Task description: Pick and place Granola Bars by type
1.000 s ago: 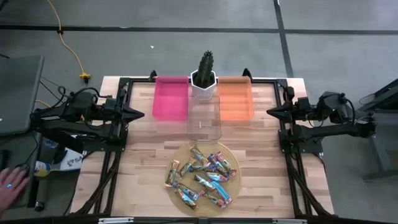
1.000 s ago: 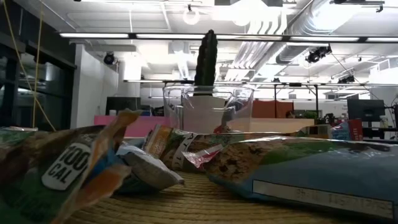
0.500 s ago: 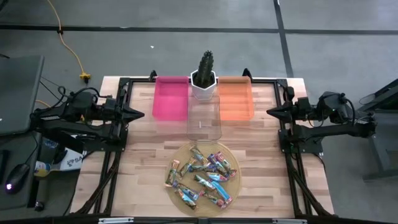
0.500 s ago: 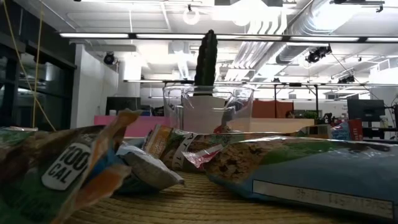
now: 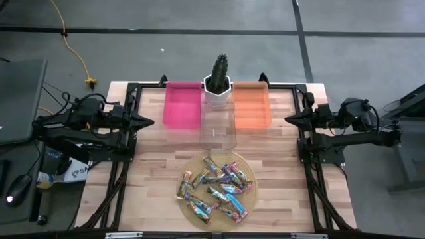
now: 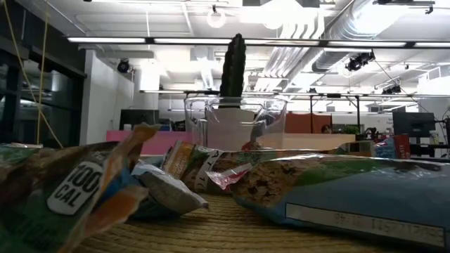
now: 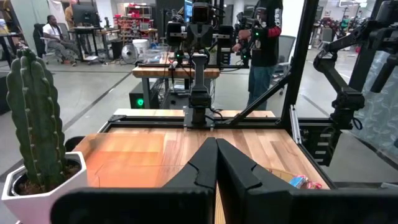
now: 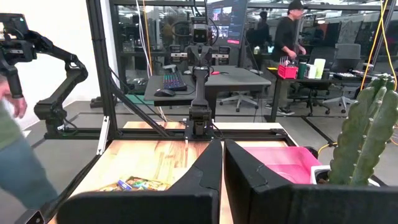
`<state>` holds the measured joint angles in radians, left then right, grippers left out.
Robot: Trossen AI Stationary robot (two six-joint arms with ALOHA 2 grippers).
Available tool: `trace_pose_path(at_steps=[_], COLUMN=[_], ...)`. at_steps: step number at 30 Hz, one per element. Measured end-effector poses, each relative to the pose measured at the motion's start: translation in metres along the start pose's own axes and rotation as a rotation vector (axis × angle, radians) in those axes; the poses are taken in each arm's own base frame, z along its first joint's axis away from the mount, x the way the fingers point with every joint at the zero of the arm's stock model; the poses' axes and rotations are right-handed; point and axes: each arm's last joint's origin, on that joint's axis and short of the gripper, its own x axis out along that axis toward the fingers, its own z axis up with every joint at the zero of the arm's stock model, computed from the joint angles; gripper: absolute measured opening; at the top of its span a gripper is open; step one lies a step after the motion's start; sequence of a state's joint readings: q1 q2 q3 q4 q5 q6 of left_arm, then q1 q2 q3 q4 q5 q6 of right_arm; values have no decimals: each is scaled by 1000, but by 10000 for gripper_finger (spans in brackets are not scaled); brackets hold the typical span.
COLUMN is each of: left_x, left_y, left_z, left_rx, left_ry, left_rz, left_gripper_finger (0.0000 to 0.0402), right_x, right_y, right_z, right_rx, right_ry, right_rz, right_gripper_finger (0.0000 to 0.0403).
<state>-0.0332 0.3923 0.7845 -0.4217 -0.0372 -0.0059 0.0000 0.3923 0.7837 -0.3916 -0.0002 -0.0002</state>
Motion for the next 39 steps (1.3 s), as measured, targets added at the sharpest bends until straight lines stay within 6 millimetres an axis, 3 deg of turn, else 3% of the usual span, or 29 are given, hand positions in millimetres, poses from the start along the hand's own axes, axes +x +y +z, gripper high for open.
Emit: trace_pose_path(at_steps=[22,39], left_x=[1,1], left_y=[0,2], left_z=[0,2], left_rx=[-2,-133], left_ry=[7,-24], left_rz=[-2,71], left_gripper_finger=[1,1], right_x=[0,0], right_y=[0,0], right_z=[0,0], right_rx=[0,0], right_ry=[0,0], right_rz=[0,0], right_gripper_finger=[0,0])
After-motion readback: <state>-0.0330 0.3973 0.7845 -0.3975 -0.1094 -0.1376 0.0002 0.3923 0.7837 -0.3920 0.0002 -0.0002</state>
